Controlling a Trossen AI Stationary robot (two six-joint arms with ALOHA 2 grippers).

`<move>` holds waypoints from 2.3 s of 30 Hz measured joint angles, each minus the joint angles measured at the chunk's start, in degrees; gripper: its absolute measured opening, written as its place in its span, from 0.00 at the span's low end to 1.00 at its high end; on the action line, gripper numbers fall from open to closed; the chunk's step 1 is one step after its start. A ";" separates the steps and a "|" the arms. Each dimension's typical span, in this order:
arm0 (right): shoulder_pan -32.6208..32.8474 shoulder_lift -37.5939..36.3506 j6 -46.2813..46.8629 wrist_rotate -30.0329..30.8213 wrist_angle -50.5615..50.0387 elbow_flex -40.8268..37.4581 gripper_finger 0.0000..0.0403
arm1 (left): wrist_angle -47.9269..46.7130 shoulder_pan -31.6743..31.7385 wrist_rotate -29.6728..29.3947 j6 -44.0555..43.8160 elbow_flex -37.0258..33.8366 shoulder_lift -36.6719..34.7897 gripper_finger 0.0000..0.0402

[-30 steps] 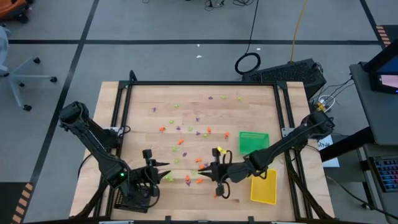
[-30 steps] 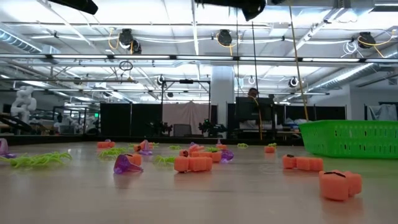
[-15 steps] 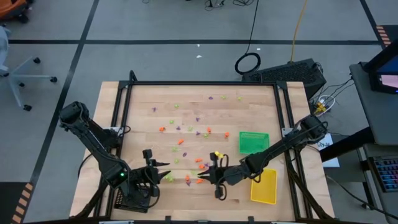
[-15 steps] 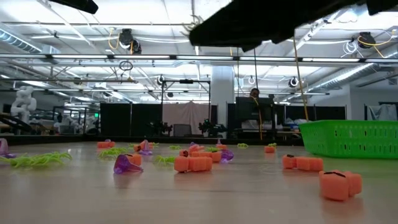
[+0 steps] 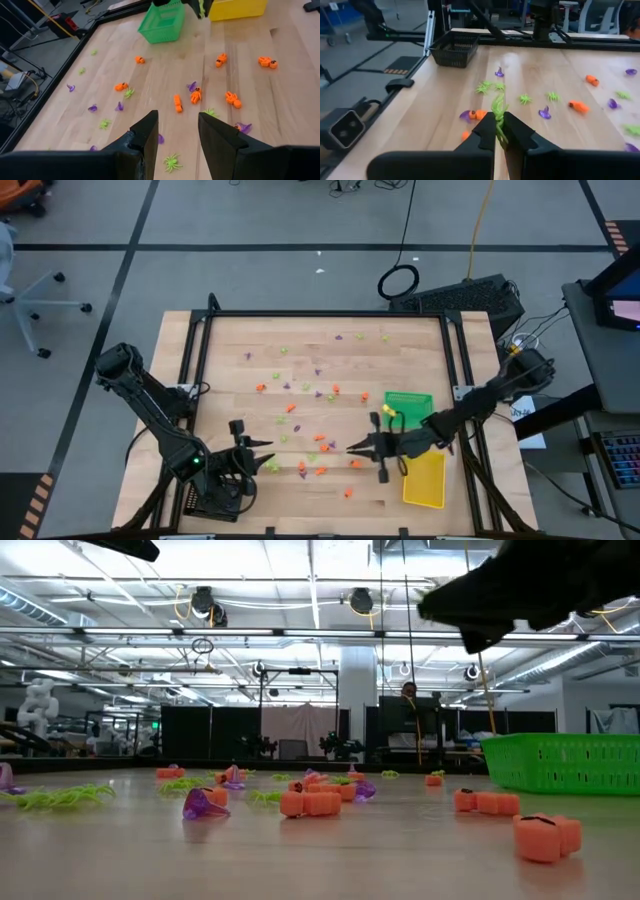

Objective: Sort Halloween decoration
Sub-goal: Put the green spider toy into the yellow bin

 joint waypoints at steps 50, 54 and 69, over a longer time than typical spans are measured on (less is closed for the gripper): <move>5.39 -3.97 -1.81 5.31 -0.03 -1.80 0.01 | -0.02 0.04 -0.71 0.00 0.00 0.00 0.34; 5.39 -3.97 -1.81 5.31 -0.03 -1.80 0.01 | -0.02 0.04 -0.71 0.00 0.00 0.00 0.34; 5.39 -3.97 -1.75 5.07 -0.66 -1.78 0.01 | -0.02 0.04 -0.71 -0.02 0.00 0.00 0.34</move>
